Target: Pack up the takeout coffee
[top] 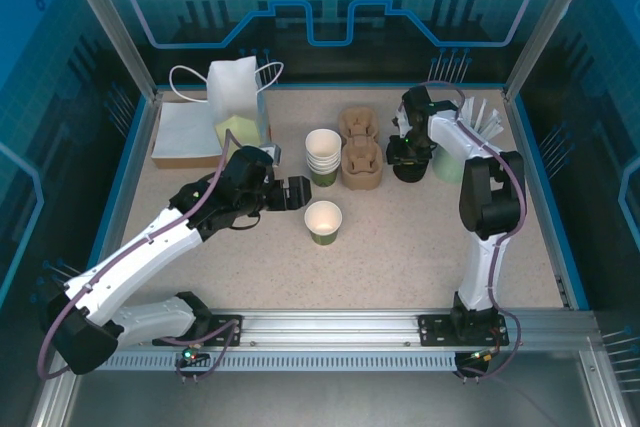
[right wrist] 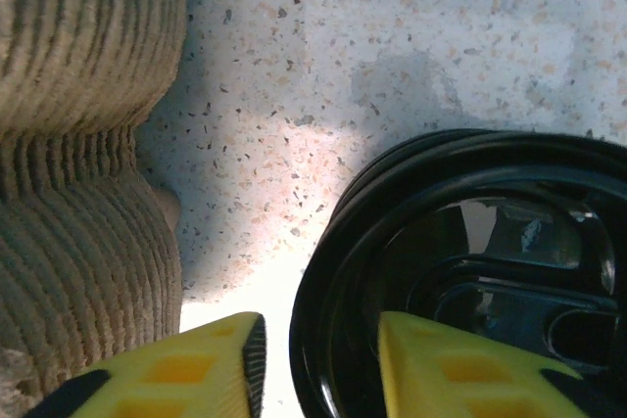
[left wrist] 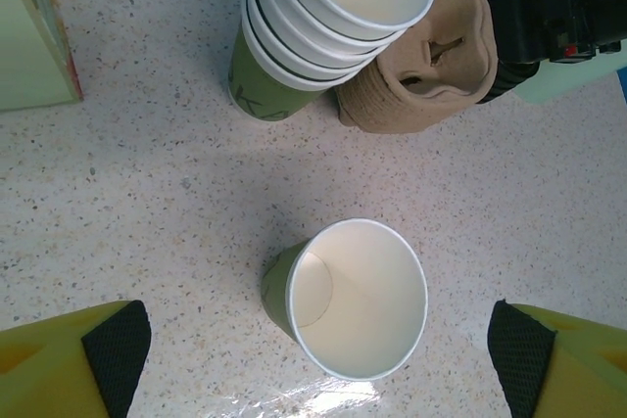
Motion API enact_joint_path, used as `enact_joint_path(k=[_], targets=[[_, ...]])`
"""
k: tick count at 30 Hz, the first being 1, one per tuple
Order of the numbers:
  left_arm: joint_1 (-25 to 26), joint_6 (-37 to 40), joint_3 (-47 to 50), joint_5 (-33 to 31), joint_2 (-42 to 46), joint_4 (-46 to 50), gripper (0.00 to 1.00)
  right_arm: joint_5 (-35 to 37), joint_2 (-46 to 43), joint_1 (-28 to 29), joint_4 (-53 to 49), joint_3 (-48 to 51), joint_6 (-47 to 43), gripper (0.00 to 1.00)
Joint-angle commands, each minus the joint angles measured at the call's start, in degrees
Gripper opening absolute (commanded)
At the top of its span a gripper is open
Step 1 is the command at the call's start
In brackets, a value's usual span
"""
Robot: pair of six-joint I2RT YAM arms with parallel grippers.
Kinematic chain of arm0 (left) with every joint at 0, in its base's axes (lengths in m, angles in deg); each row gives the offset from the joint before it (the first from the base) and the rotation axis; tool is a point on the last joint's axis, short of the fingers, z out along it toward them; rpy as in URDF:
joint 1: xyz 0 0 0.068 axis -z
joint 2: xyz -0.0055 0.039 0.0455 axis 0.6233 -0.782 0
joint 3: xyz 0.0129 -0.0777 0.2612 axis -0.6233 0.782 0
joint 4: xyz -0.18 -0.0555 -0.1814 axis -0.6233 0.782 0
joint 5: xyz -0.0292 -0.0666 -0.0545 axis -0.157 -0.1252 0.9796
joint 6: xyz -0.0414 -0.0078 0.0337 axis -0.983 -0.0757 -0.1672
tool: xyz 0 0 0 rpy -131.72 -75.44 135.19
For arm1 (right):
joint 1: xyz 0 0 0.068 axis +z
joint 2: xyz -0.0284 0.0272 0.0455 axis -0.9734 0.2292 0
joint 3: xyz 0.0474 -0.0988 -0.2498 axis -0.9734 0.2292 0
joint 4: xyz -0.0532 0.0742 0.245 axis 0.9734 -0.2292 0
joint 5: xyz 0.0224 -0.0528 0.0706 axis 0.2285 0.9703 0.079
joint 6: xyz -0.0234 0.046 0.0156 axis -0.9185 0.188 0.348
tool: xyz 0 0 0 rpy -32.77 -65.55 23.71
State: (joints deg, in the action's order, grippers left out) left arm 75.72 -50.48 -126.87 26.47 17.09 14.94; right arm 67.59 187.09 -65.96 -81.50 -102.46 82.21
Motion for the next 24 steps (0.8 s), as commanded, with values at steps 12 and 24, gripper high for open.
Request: enact_joint_path(k=[12,24], targets=[[-0.43,3.24,-1.67,-1.49,0.49,-2.69,0.98,-1.37,-6.93,-1.38,-2.07,-0.69,-0.51,0.11],[-0.43,31.46,13.29,13.72,7.09,-50.20,0.99,-37.48,-30.80,-5.53,6.83,9.93,10.55,0.11]])
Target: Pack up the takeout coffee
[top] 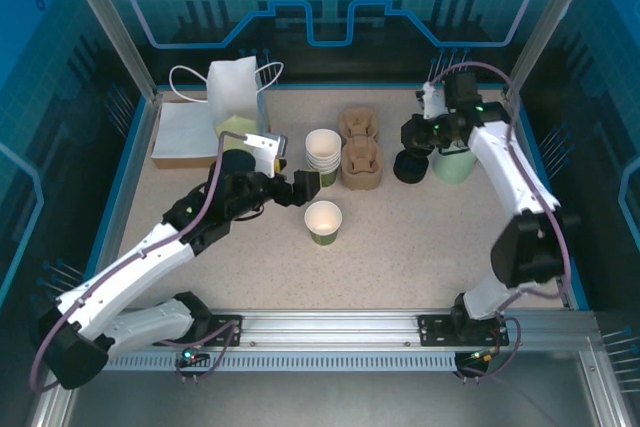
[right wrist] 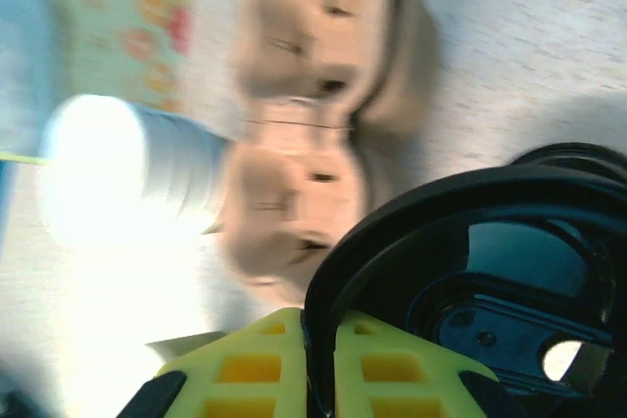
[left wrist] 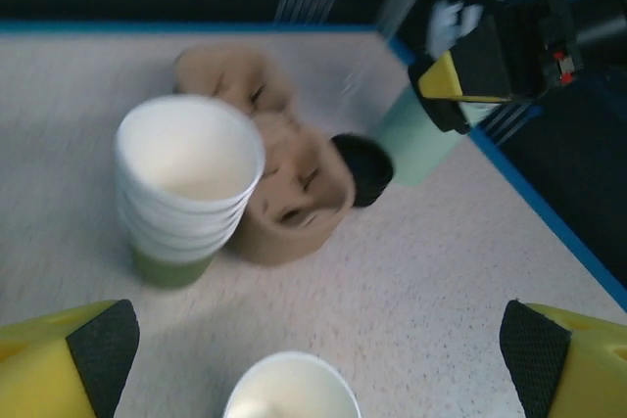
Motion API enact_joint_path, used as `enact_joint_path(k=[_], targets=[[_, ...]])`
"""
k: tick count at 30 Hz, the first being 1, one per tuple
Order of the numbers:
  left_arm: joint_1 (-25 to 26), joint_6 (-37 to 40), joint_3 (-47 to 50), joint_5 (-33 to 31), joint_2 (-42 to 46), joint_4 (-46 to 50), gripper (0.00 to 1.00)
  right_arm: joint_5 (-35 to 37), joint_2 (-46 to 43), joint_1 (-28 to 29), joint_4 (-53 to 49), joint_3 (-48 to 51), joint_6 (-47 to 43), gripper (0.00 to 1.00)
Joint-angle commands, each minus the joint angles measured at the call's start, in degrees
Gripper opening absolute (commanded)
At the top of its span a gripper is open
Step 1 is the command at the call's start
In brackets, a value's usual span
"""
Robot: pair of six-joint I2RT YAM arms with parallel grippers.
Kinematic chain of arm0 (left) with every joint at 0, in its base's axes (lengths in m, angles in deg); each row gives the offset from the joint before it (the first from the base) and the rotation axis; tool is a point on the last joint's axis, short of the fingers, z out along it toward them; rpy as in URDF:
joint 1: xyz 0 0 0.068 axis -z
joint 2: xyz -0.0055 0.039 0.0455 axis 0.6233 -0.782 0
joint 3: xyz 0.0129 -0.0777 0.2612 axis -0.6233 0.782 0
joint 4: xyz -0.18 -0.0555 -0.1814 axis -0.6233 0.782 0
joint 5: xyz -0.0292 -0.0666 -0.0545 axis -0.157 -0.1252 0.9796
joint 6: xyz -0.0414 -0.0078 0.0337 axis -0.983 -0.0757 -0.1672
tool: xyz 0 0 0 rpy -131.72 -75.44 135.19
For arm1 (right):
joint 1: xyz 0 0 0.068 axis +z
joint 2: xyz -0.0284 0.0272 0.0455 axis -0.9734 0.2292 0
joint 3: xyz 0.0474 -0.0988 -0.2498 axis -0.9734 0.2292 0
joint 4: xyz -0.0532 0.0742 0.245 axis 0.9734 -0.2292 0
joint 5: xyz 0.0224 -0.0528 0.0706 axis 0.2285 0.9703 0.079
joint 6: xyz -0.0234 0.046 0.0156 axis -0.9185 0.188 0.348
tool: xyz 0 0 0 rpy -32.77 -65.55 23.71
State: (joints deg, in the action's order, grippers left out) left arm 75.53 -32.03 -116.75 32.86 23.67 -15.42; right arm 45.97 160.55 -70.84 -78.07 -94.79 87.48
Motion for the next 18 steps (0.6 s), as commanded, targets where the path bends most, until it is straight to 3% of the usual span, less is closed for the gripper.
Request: enact_joint_path(k=[1,5,8,18], targets=[[-0.24,17.14,3.12,9.95,-0.31,-21.63,0.99,-19.13,-5.96,-0.71,3.90,2.94,6.55,0.11],[-0.31,28.95,-0.29,18.18,-5.03,-23.10,0.99,-31.85,-11.61,-0.73,5.94,5.43,13.14,0.11],[-0.30,33.62,-2.42,22.70,-8.96,-27.19,0.99,-37.27,-15.92,-0.73,8.98,8.04,19.45,0.10],[1.82,38.76,-12.34,33.36,-21.31,-32.88,0.99,-43.58,-24.16,0.19,14.18,11.84,31.94,0.10]])
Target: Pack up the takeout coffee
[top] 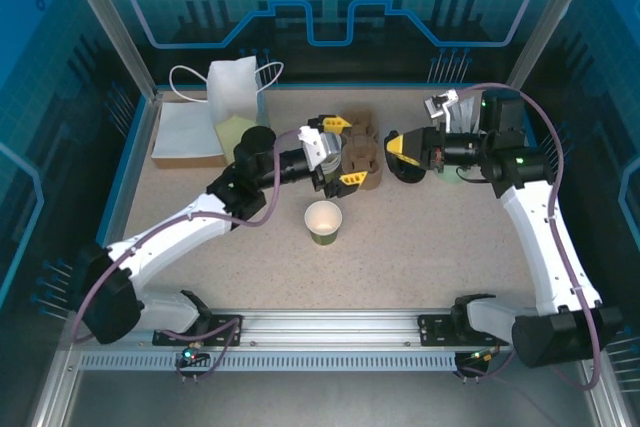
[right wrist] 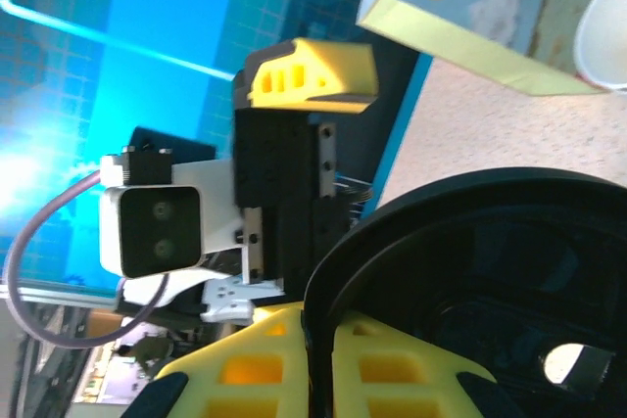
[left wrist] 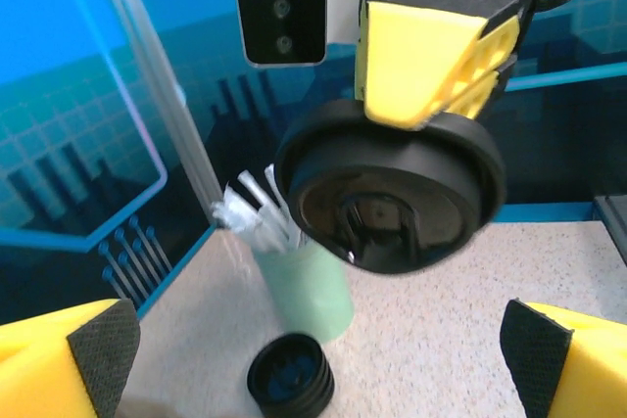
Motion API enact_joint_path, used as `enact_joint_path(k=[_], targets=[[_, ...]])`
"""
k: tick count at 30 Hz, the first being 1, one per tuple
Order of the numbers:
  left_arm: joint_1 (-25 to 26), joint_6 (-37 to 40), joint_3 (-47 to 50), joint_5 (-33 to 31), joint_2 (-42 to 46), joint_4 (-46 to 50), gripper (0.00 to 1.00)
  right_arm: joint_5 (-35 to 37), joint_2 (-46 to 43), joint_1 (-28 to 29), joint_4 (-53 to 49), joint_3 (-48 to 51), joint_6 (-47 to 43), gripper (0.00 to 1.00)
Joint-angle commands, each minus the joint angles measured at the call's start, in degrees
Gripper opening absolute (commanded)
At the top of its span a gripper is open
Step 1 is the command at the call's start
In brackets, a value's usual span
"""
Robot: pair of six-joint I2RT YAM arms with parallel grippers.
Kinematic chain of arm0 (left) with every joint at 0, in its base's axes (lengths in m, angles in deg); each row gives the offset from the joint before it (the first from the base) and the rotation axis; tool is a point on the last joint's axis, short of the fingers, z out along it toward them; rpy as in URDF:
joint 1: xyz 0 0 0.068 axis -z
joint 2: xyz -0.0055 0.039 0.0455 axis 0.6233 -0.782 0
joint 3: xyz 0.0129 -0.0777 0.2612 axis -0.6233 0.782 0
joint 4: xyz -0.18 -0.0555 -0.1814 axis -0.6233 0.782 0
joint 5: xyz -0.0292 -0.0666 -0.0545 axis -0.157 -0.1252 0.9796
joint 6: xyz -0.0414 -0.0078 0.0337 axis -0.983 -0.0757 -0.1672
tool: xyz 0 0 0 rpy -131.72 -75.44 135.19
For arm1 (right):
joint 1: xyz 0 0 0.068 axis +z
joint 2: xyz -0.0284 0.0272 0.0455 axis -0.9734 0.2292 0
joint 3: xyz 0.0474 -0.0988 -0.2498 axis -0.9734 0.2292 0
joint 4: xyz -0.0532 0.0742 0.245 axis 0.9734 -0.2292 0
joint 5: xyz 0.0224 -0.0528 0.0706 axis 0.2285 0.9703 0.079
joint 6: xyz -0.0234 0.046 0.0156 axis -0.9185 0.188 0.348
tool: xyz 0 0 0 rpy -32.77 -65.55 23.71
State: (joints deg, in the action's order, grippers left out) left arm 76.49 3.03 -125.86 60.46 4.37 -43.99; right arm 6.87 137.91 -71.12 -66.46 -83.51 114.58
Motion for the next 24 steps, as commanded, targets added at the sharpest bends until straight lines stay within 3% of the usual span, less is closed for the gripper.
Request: enact_joint_path(k=[1,9,24], targets=[[1.08,3.79,-3.90,6.38,-2.81,-4.74,0.99,-4.60,-2.01,0.49,2.64,0.64,5.19,0.10],[3.10,3.26,-7.06,9.89,-6.25,-5.21,0.98,-3.77,-4.01,0.90,7.88,2.22,10.62,0.10],[3.99,3.11,-8.84,9.21,-8.35,-4.67,0.85,-1.71,-4.80,3.52,12.41,3.53,14.99,0.10]])
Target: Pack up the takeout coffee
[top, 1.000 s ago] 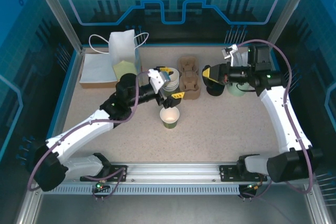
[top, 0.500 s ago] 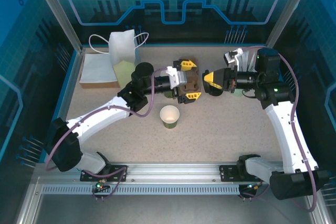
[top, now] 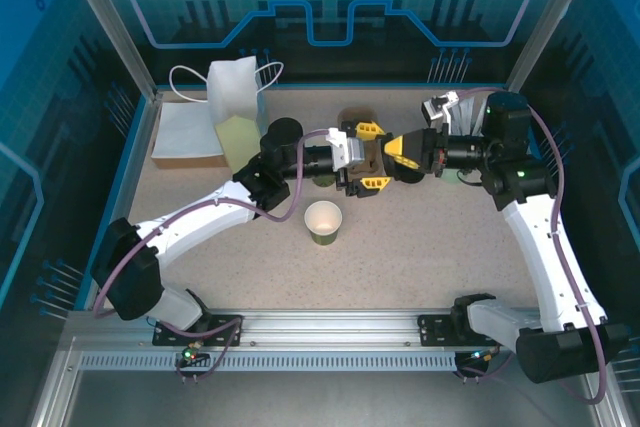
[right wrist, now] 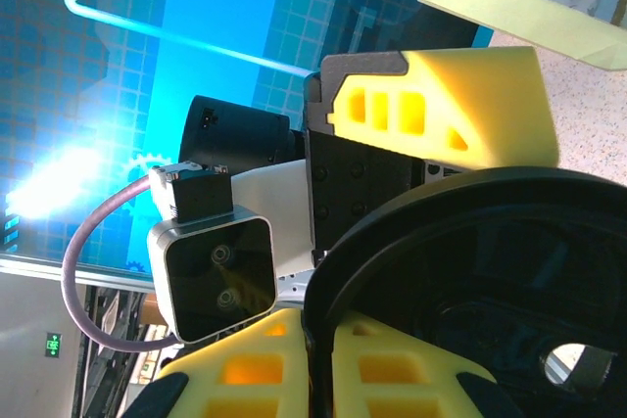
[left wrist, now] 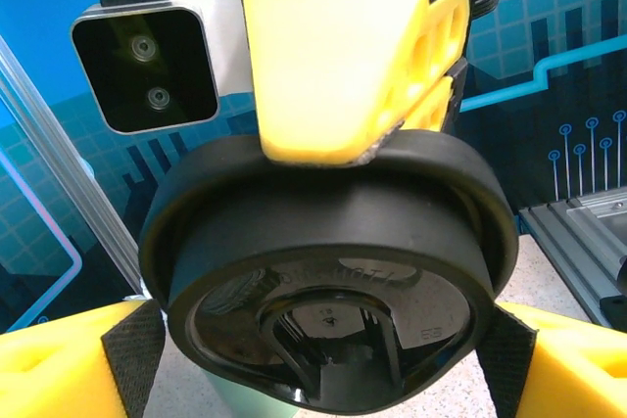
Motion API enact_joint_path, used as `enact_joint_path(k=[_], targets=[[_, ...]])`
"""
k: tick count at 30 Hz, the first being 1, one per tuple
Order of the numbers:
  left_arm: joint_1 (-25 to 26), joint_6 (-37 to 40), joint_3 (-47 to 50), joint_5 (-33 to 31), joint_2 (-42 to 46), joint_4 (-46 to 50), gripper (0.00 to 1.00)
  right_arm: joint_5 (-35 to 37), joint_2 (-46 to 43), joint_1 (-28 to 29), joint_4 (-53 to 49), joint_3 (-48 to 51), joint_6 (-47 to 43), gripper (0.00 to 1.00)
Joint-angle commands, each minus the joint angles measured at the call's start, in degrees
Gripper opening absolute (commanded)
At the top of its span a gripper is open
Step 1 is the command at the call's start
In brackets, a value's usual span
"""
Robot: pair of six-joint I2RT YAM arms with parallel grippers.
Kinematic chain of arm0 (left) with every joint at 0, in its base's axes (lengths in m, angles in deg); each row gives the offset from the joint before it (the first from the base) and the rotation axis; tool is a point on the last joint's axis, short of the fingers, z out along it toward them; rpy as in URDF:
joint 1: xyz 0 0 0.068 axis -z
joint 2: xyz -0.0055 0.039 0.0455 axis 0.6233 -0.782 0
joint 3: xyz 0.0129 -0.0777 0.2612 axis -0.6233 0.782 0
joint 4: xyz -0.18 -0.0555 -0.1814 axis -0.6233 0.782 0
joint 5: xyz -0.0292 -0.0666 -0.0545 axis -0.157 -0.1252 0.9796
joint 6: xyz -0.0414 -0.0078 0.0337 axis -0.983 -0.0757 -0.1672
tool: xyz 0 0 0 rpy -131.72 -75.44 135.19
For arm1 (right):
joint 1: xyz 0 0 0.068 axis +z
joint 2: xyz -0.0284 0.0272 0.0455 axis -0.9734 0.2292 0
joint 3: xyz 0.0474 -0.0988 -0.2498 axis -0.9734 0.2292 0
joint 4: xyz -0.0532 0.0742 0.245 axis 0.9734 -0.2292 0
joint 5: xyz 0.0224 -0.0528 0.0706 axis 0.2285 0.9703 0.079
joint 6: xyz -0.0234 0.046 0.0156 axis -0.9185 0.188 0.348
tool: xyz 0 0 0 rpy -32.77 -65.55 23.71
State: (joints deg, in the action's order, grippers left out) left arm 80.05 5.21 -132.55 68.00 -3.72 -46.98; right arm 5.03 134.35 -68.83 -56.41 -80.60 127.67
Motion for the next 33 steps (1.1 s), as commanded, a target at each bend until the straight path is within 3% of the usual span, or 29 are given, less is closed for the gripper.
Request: enact_joint_path(k=[1,9,16,33], targets=[[0.38,1.00,-2.15,1.59,-0.20,-1.74,0.85,0.24,-1.31,1.52,2.77,0.65,2.23,0.10],[0.38,2.21,-1.41,0.38,0.77,-1.21,0.76,1.43,-1.41,2.38,2.28,1.64,2.00,0.11],[0.38,3.60,0.82,-1.16,2.94,1.30,0.79,2.54,-1.24,2.33,-0.98,2.78,-0.87,0.11],[0.35,3.05,0.32,-0.55,2.52,-0.33,0.81,2.02,-2.19,2.33,3.91,5.91,2.92,0.11]])
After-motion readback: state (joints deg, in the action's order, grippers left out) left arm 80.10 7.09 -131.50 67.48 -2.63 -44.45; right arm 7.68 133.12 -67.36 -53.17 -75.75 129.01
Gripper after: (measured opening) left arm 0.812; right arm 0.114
